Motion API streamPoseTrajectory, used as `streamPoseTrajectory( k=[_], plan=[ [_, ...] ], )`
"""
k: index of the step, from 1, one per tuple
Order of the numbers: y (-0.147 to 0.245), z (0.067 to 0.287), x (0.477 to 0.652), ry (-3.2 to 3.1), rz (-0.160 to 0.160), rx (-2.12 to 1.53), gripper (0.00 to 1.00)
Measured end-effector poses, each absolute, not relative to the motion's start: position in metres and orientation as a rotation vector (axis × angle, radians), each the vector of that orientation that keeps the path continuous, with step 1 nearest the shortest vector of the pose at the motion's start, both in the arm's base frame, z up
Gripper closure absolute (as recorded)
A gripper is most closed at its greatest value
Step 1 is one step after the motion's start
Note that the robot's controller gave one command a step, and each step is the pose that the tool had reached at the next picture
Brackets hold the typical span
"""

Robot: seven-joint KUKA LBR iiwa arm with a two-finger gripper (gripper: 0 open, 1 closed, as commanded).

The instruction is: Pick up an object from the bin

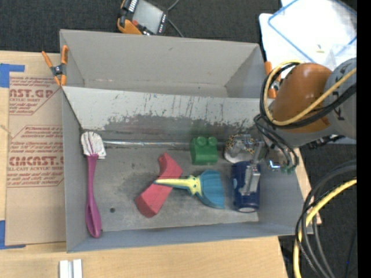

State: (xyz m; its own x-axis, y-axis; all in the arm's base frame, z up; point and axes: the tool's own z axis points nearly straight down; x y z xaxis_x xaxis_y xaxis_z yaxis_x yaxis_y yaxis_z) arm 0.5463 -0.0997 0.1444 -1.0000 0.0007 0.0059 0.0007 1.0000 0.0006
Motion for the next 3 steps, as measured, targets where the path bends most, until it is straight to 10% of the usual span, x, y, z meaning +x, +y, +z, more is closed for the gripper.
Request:
streamPoseTrajectory(
  k=[1,2,3],
  plan=[
    [-0.099,0.148,0.548,-3.143,0.001,0.001,0.0],
    [-0.026,0.069,0.541,-3.112,-0.004,-0.311,0.0],
    [-0.03,0.111,0.543,-3.1,0.0,-0.541,0.0]
  ],
)
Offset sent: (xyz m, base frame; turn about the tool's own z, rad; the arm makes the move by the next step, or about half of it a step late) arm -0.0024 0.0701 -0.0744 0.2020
